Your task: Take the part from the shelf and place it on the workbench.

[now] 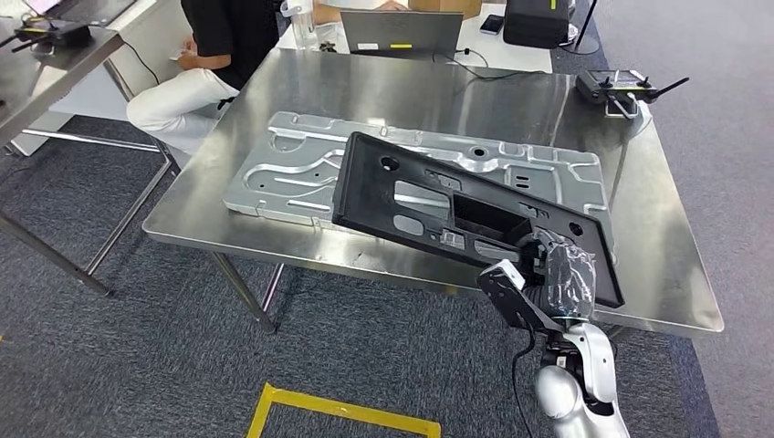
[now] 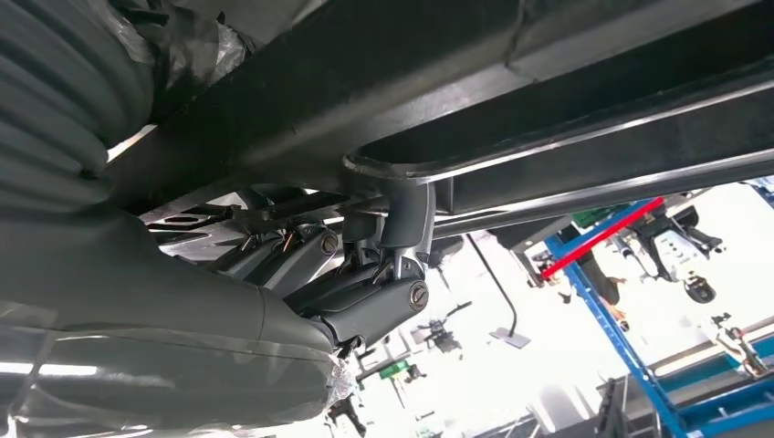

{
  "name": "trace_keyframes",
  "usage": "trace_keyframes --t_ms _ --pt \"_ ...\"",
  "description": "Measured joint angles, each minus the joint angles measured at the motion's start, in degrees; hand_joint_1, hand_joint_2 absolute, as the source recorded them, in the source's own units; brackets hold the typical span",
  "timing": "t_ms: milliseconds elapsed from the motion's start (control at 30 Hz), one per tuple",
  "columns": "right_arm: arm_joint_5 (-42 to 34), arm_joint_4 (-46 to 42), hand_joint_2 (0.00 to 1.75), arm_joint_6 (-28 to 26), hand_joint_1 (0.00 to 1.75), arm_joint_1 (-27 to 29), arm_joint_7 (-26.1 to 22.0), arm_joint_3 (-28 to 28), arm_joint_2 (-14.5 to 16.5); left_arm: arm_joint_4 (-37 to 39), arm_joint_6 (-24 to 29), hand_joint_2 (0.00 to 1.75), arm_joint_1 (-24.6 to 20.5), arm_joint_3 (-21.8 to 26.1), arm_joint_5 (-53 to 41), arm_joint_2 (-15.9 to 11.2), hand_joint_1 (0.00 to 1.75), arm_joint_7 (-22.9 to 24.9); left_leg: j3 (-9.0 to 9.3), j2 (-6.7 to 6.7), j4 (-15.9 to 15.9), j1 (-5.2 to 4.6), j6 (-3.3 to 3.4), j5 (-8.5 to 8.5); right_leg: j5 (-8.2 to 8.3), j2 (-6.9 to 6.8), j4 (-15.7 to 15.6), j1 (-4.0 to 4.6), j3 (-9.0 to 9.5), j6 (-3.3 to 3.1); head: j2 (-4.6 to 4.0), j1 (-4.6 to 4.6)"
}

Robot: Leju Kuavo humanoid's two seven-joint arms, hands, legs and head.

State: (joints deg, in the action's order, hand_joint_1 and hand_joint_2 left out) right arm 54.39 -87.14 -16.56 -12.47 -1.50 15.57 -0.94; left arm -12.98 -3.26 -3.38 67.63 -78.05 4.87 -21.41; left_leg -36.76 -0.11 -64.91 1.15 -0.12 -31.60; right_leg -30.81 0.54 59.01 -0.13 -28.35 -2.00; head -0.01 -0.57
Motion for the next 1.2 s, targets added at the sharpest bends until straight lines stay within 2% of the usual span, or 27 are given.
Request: trace_keyframes --t_ms 33,67,100,133,200,267,333,367,400,433,467,533,567,600,633,700,767,800,867,900,933,967,1000,1067,1100,1133,1200 --pt "0.2 0.2 1.75 0.0 1.75 0.0 0.1 0.3 -0.1 0.0 -0.1 0.0 0.1 0.0 0.0 0.0 0.0 0.0 0.12 -0.02 2.3 -0.14 0.23 2.86 -0.79 0.19 0.0 0.09 0.68 0.31 -0.01 -0.01" --pt "0.4 0.4 1.75 0.0 1.75 -0.1 0.2 0.5 -0.1 0.0 -0.1 0.0 0.1 0.0 0.0 -0.1 0.0 0.1 0.33 -0.05 3.6 -0.31 0.47 4.86 -1.52 0.32 0.0 0.17 1.26 0.69 0.0 0.02" --pt "0.5 0.5 1.75 0.0 1.75 -0.1 0.3 0.6 -0.2 0.0 -0.2 0.0 0.1 0.0 0.1 -0.1 0.0 0.1 0.56 -0.12 4.0 -0.38 0.68 5.36 -1.86 0.48 0.2 0.26 1.77 1.11 0.0 0.02" --pt "0.7 0.5 1.75 0.0 1.75 -0.3 0.3 0.7 -0.3 0.0 -0.2 0.0 0.0 0.0 0.1 -0.1 0.0 0.1 1.02 -0.18 4.2 -0.38 0.95 4.85 -2.04 0.55 0.4 0.3 2.19 1.54 0.0 0.03" --pt "0.8 0.5 1.75 0.0 1.75 -0.7 0.4 0.7 -0.4 0.0 -0.2 0.0 -0.2 0.0 0.1 -0.1 0.0 0.1 2.31 -0.32 4.8 -0.2 1.69 5.01 -1.99 0.28 2.2 0.18 2.22 2.13 0.0 0.05" --pt "1.0 0.5 1.75 0.0 1.75 -1.0 0.5 0.8 -0.7 0.0 -0.3 0.0 -0.5 0.0 0.1 -0.2 0.0 0.1 3.63 -0.36 5.2 -0.08 2.26 4.74 -3.02 -0.03 7.0 -0.05 -0.71 2.71 -0.01 0.08" --pt "1.4 0.7 1.75 0.1 1.75 -1.0 0.8 0.9 -1.2 0.0 -0.3 0.0 -0.4 0.0 0.1 -0.2 0.0 0.1 4.52 -0.37 5.4 -0.07 2.41 3.98 -5.4 -0.17 13.2 -0.23 -5.8 3.24 -0.01 0.1" --pt "1.7 0.8 1.75 0.3 1.75 -1.0 1.0 0.9 -1.4 0.0 -0.3 0.0 -0.3 0.0 0.1 -0.2 0.0 0.2 5.06 -0.42 5.5 -0.07 2.37 3.45 -6.56 -0.21 14.9 -0.28 -8.06 3.37 0.0 0.1" --pt "2.0 1.0 1.75 0.6 1.75 -0.9 1.3 1.0 -1.8 0.0 -0.4 0.0 -0.2 0.0 0.1 -0.2 0.0 0.2 5.74 -0.5 5.5 -0.07 2.29 2.83 -7.09 -0.23 15.1 -0.3 -9.68 3.41 0.0 0.1" --pt "2.4 1.2 1.75 0.9 1.75 -0.9 1.6 1.0 -2.1 0.0 -0.4 0.0 -0.1 0.0 0.1 -0.2 0.0 0.2 6.58 -0.57 5.5 -0.09 2.2 2.13 -6.41 -0.25 13.7 -0.25 -10.56 3.32 0.0 0.11" --pt "2.7 1.3 1.75 1.2 1.75 -0.9 1.8 1.0 -2.5 0.0 -0.4 0.0 0.0 0.0 0.0 -0.2 0.0 0.2 7.52 -0.62 5.5 -0.11 2.09 1.38 -4.21 -0.25 10.9 -0.14 -10.83 3.07 0.0 0.11" --pt "3.0 1.7 1.75 1.5 1.75 -0.9 2.0 1.0 -3.3 0.1 -0.4 0.0 0.2 0.0 0.0 -0.1 0.0 0.2 9.11 -0.77 5.6 -0.17 1.79 -0.02 3.12 -0.28 4.9 0.4 -10.75 2.15 0.0 0.1" --pt "3.0 1.8 1.75 1.6 1.75 -1.0 2.1 1.0 -3.6 0.1 -0.4 0.0 0.1 0.0 -0.1 -0.1 0.0 0.2 9.58 -0.85 5.8 -0.17 1.51 -0.61 5.66 -0.35 3.1 0.7 -10.57 1.66 0.01 0.12" --pt "3.0 1.9 1.75 1.7 1.75 -1.0 2.1 1.0 -3.8 0.2 -0.5 0.0 0.1 0.0 -0.1 0.0 0.0 0.2 10.11 -0.91 5.9 -0.18 1.2 -0.94 6.98 -0.38 2.2 0.95 -10.37 1.21 0.01 0.14" --pt "3.0 2.0 1.75 1.8 1.75 -1.2 2.2 1.0 -4.0 0.2 -0.5 0.0 -0.1 0.0 -0.1 0.0 0.0 0.2 10.48 -0.94 5.8 -0.26 0.77 -0.8 6.57 -0.39 1.9 1.05 -9.92 0.86 0.0 0.14" --pt "3.1 1.9 1.75 2.0 1.75 -1.5 2.3 1.0 -4.1 0.2 -0.5 0.0 -0.3 0.0 -0.1 -0.1 0.0 0.2 9.93 -0.81 3.5 -0.27 0.09 0.63 5.95 -0.27 0.6 0.73 -8.15 0.08 0.0 0.16" --pt "3.3 1.9 1.75 2.5 1.75 -2.1 2.7 1.0 -4.4 0.2 -0.5 0.0 -0.5 0.0 -0.1 -0.2 0.0 0.2 6.75 -0.68 -2.1 -0.19 -0.22 1.62 5.2 -0.2 -0.7 0.38 -5.87 -0.51 0.01 0.11" --pt "3.4 1.9 1.75 2.8 1.75 -2.3 2.9 1.0 -4.5 0.2 -0.5 0.0 -0.5 0.0 -0.1 -0.2 0.0 0.2 4.6 -0.59 -5.2 -0.17 -0.3 0.94 4.65 -0.2 -1.1 0.36 -4.81 -0.67 0.01 0.09" --pt "3.5 2.0 1.75 3.7 1.75 -2.5 3.2 1.0 -4.8 0.2 -0.5 0.0 -0.4 0.0 -0.1 -0.2 0.0 0.2 0.19 -0.45 -9.1 -0.14 -0.55 -2.83 3.26 -0.1 -1.5 0.32 -2.79 -0.69 0.0 0.07" --pt "3.5 2.1 1.75 4.0 1.75 -2.5 3.3 1.0 -5.1 0.2 -0.5 0.0 -0.3 0.0 -0.1 -0.3 0.0 0.2 -1.39 -0.39 -9.2 -0.14 -0.66 -4.68 2.45 -0.01 -1.5 0.3 -1.66 -0.61 0.0 0.05" --pt "3.5 2.3 1.75 4.4 1.75 -2.5 3.4 1.0 -5.3 0.2 -0.4 0.0 -0.2 0.0 -0.2 -0.3 0.0 0.2 -2.41 -0.34 -8.1 -0.14 -0.63 -5.61 1.59 0.14 -1.5 0.28 -0.49 -0.48 0.0 0.05" --pt "3.5 2.4 1.75 4.6 1.75 -2.5 3.5 1.0 -5.6 0.2 -0.3 0.0 -0.1 0.0 -0.2 -0.3 0.0 0.2 -2.94 -0.31 -5.8 -0.17 -0.46 -4.76 0.68 0.23 -1.5 0.29 0.75 -0.33 0.0 0.04" --pt "3.5 2.6 1.75 4.9 1.75 -2.4 3.6 1.0 -5.8 0.2 -0.3 0.0 0.1 0.0 -0.3 -0.4 0.0 0.1 -3.19 -0.3 -2.7 -0.27 -0.13 -1.45 -0.27 0.28 -1.5 0.3 1.79 -0.18 0.0 0.05" --pt "3.4 3.3 1.75 5.3 1.75 -2.4 3.7 1.0 -6.2 0.2 -0.1 0.0 0.4 0.1 -0.3 -0.5 0.0 0.1 -3.83 -0.39 2.8 -0.67 0.55 7.4 -2.15 0.47 -1.0 0.45 3.09 0.33 0.0 0.05" --pt "3.3 3.6 1.75 5.6 1.75 -2.3 3.7 0.9 -6.4 0.2 -0.1 0.0 0.5 0.1 -0.4 -0.6 0.0 0.1 -4.1 -0.42 4.2 -0.88 0.84 10.43 -2.87 0.61 -0.9 0.45 3.22 0.7 -0.01 0.06" --pt "3.3 3.9 1.75 5.9 1.75 -2.3 3.7 0.8 -6.6 0.2 -0.1 0.0 0.4 0.1 -0.4 -0.6 0.0 0.0 -4.33 -0.47 4.5 -1.13 1.07 11.37 -3.38 0.74 -0.8 0.4 3.33 1.13 -0.01 0.06" --pt "3.0 4.1 1.75 6.3 0.87 -2.3 3.7 0.5 -6.9 0.2 0.0 0.87 0.2 0.1 -0.4 -0.6 0.0 -0.2 -3.84 -0.45 4.8 -1.11 1.6 10.86 -4.05 0.69 -1.3 0.13 3.68 1.91 0.0 0.07"
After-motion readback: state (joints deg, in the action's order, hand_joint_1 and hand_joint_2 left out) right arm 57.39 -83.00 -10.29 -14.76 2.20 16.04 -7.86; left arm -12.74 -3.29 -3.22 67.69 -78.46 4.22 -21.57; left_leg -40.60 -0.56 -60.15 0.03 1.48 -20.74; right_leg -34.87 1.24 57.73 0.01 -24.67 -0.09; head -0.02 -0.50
